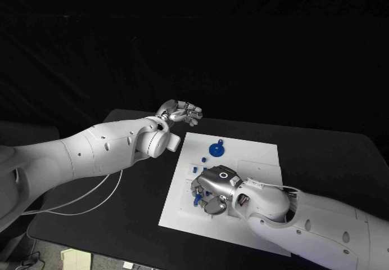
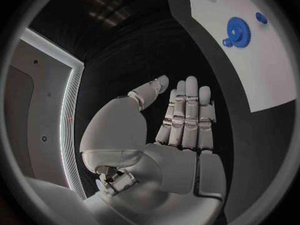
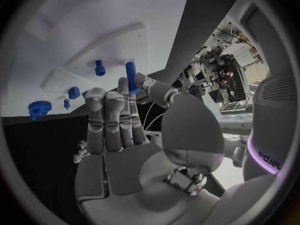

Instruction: Assemble the parts on the task board

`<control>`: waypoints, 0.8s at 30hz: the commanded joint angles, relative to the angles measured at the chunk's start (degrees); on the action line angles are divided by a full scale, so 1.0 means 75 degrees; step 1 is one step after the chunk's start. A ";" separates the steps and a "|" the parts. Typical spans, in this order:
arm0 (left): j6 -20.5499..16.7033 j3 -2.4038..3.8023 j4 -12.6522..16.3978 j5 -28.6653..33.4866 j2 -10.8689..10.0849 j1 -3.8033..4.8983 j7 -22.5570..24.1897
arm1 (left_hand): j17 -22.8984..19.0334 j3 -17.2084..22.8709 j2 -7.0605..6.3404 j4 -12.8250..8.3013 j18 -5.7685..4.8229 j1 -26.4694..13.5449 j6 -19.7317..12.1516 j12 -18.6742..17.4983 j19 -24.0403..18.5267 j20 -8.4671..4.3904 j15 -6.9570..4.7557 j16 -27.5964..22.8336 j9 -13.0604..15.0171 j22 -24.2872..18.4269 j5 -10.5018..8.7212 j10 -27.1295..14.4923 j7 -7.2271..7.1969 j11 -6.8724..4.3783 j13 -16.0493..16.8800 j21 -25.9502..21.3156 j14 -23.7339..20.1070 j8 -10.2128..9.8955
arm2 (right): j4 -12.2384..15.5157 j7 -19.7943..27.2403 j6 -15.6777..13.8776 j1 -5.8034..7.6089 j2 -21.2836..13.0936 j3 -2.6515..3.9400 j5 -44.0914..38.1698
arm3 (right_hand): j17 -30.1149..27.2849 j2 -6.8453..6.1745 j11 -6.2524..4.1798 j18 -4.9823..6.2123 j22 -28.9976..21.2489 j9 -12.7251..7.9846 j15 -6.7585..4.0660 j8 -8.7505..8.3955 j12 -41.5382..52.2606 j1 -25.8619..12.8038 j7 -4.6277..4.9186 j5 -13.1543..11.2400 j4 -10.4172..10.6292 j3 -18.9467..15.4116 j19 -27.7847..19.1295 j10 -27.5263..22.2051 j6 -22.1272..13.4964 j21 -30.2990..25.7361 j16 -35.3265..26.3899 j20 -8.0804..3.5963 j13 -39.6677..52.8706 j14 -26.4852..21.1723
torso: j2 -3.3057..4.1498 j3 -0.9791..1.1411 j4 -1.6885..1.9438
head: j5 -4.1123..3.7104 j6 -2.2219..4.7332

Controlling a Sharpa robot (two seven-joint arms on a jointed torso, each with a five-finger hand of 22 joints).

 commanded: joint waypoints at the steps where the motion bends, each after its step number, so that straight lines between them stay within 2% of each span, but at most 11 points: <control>1: 0.0058 0.0005 0.0006 0.0034 0.0014 0.0010 0.0043 | 0.0009 0.0003 0.0052 -0.0015 0.0122 0.0003 -0.0030 -0.0027 0.0062 0.0005 0.0023 -0.0046 0.0004 0.0008 0.0007 0.0045 -0.0001 0.0010 -0.0010 -0.0038 0.0057 0.0043 | 0.0017 0.0016 0.0181 -0.0005 -0.0008 -0.0012 -0.0111 | -0.0011 0.0086 0.0007 0.0727 0.0147 0.0012 -0.0050 0.0012 -0.0020 0.0024 0.0018 0.0019 -0.0047 -0.0011 0.0008 0.0046 0.0052 0.0027 0.0044 -0.0026 0.0015 0.0025 | -0.0005 0.0001 -0.0001 | 0.0014 -0.0017; 13: 0.0060 0.0005 0.0000 0.0034 0.0019 0.0009 0.0041 | 0.0016 0.0001 0.0053 -0.0013 0.0121 0.0002 -0.0032 -0.0027 0.0062 0.0006 0.0023 -0.0051 0.0003 0.0010 0.0007 0.0044 0.0000 0.0010 -0.0011 -0.0041 0.0058 0.0043 | -0.0031 -0.0037 0.0323 -0.0013 0.0007 -0.0053 -0.0226 | -0.0011 0.0093 0.0006 0.0727 0.0147 0.0015 -0.0051 0.0012 -0.0022 0.0014 0.0017 0.0019 -0.0065 -0.0012 0.0007 0.0047 0.0053 0.0031 0.0045 -0.0027 0.0022 0.0027 | -0.0007 -0.0002 -0.0004 | 0.0042 -0.0046; 19: 0.0058 0.0005 -0.0008 0.0033 0.0031 0.0009 0.0042 | 0.0019 0.0001 0.0055 -0.0013 0.0121 0.0003 -0.0033 -0.0027 0.0062 0.0006 0.0024 -0.0055 0.0003 0.0011 0.0007 0.0044 0.0000 0.0010 -0.0011 -0.0042 0.0058 0.0043 | -0.0081 -0.0119 0.0319 -0.0013 0.0072 -0.0086 -0.0417 | -0.0011 0.0098 0.0006 0.0727 0.0147 0.0017 -0.0051 0.0011 -0.0023 0.0009 0.0017 0.0019 -0.0075 -0.0012 0.0007 0.0048 0.0053 0.0033 0.0045 -0.0028 0.0026 0.0027 | 0.0000 -0.0009 -0.0005 | 0.0025 -0.0050; 24: 0.0064 0.0005 -0.0016 0.0033 0.0041 0.0009 0.0041 | 0.0022 0.0001 0.0056 -0.0013 0.0121 0.0004 -0.0033 -0.0028 0.0062 0.0006 0.0024 -0.0058 0.0002 0.0012 0.0007 0.0043 0.0000 0.0010 -0.0012 -0.0044 0.0058 0.0043 | -0.0073 -0.0159 0.0343 -0.0013 0.0105 -0.0095 -0.0502 | -0.0010 0.0100 0.0005 0.0727 0.0147 0.0018 -0.0052 0.0010 -0.0023 0.0006 0.0017 0.0019 -0.0081 -0.0011 0.0008 0.0048 0.0053 0.0035 0.0045 -0.0029 0.0029 0.0028 | -0.0004 -0.0004 0.0001 | 0.0020 -0.0058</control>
